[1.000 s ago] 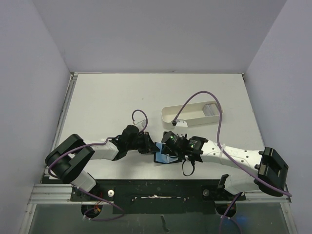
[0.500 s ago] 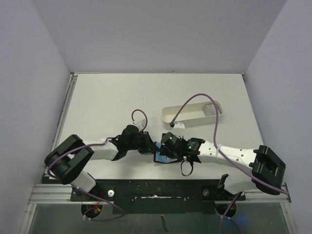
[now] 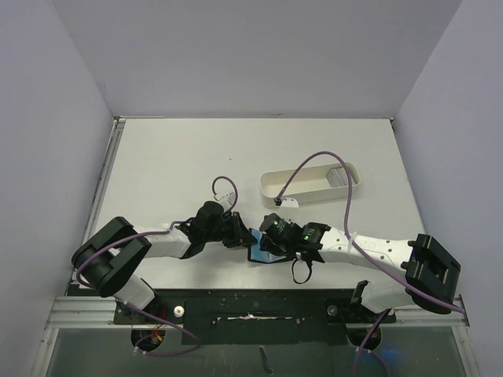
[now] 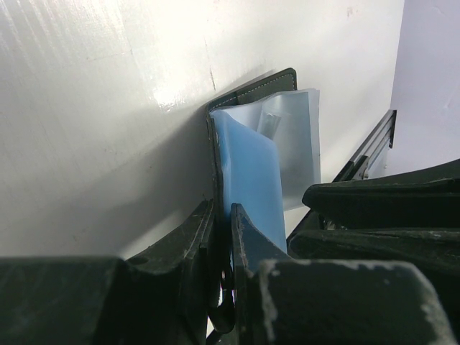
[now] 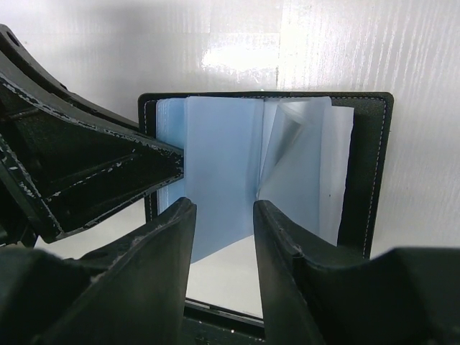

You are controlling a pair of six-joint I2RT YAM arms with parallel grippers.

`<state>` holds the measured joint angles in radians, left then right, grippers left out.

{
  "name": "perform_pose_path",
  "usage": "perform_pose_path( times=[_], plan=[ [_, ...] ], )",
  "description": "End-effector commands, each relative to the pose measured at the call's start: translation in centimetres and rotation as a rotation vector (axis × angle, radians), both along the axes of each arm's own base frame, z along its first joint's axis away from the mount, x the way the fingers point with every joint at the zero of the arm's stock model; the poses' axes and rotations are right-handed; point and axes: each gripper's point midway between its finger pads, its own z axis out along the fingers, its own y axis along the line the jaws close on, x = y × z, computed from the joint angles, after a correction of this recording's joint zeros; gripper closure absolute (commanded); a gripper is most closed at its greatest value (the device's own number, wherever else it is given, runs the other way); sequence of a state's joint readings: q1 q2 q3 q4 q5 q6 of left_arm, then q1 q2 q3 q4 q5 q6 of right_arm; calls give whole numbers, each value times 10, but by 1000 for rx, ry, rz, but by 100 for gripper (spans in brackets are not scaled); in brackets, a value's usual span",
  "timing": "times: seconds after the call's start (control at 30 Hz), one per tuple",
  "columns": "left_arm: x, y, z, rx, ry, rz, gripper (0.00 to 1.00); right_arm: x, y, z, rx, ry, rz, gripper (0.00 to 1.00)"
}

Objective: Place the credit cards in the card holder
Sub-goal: Open the card holder at the center of the board.

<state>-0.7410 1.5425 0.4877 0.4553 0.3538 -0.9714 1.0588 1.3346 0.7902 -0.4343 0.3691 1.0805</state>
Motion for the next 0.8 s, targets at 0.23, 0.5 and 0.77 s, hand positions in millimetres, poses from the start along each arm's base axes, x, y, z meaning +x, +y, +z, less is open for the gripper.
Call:
perform_pose_path(
  times=[0.23,0.5,0.77],
  plan=[
    [5,-6,18,-39,-68,-14,93,8,10,6,63,-24,-2,57],
    [5,-7,18,-38,-68,-16,93,8,7,-1,52,-12,-5,59],
    [4,-6,17,-34,-66,-16,93,8,8,2,64,-11,-4,59]
  ],
)
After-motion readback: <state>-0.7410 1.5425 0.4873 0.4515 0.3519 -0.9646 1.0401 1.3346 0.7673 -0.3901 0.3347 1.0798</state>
